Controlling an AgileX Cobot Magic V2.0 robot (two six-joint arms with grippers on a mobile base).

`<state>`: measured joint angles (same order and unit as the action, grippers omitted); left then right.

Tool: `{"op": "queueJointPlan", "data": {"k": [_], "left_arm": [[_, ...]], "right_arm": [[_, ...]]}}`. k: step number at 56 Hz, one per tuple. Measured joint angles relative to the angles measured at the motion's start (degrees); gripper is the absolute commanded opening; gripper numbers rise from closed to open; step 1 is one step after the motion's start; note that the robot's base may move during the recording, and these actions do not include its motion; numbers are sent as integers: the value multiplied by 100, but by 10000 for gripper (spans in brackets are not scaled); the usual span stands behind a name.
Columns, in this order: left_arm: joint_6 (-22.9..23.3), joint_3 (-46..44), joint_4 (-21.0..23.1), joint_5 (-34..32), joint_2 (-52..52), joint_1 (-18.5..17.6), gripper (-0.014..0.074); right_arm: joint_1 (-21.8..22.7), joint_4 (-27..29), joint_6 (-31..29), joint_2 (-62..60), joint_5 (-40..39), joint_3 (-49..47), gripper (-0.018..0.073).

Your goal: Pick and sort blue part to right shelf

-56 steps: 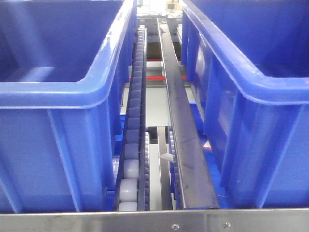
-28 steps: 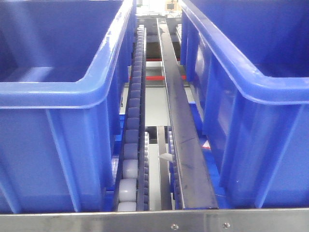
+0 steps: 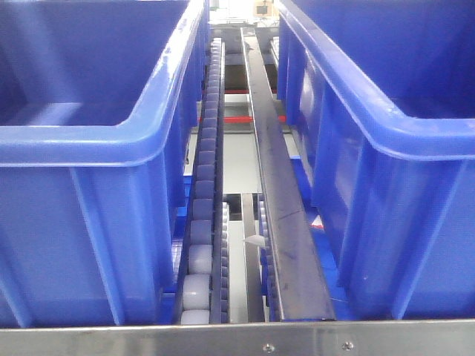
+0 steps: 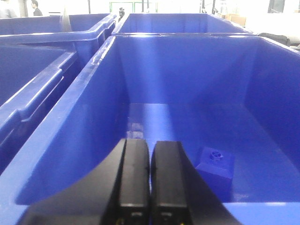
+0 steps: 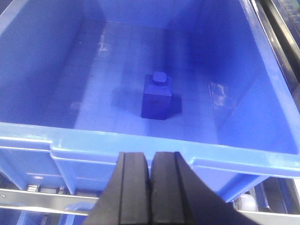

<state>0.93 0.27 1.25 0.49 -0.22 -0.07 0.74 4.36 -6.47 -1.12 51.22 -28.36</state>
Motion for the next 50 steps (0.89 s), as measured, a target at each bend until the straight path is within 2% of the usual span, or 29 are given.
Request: {"op": "queueJointPlan", "data": {"k": [31, 35, 41, 50], "left_arm": [[0, 0, 0, -10, 0, 0, 123], [0, 0, 0, -10, 0, 0, 123], [0, 0, 0, -10, 0, 0, 123], [0, 0, 0, -10, 0, 0, 123]], "right_arm": [[0, 0, 0, 0, -71, 58, 57], [0, 34, 0, 0, -436, 271, 57], [0, 400, 0, 0, -1544, 967, 57], [0, 520, 26, 0, -2995, 1990, 57]]}}
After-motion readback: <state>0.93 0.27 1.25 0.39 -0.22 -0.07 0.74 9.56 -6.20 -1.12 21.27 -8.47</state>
